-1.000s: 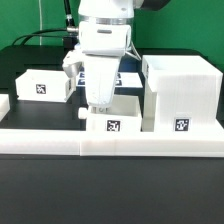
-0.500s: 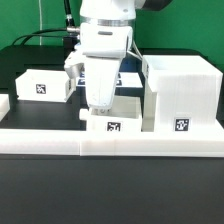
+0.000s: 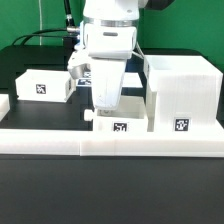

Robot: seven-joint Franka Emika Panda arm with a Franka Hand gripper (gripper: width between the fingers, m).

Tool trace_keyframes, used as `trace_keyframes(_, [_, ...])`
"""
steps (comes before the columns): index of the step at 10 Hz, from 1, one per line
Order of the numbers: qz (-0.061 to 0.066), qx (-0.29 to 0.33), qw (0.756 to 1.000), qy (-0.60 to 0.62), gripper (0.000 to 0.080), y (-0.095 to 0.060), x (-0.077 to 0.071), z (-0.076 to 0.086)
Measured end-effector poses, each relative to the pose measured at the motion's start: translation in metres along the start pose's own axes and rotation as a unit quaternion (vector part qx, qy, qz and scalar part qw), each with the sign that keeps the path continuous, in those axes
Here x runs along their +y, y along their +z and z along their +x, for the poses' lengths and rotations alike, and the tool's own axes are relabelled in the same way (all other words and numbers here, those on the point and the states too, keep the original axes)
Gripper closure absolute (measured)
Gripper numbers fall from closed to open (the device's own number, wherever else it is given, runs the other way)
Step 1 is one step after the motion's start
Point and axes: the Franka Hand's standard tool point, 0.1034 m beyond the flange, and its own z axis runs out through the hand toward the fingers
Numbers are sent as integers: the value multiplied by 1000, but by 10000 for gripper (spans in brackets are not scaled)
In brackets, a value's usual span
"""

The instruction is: Assemble drawer

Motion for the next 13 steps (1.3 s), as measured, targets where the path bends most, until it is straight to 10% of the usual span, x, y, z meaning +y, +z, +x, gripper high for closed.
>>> trace_keyframes(5, [-6, 1, 1000, 13, 757, 3, -2, 1])
trace_keyframes(6, [-26, 4, 999, 20, 757, 3, 0, 1])
trace_keyframes(13, [-20, -1, 1000, 23, 757, 4, -2, 0])
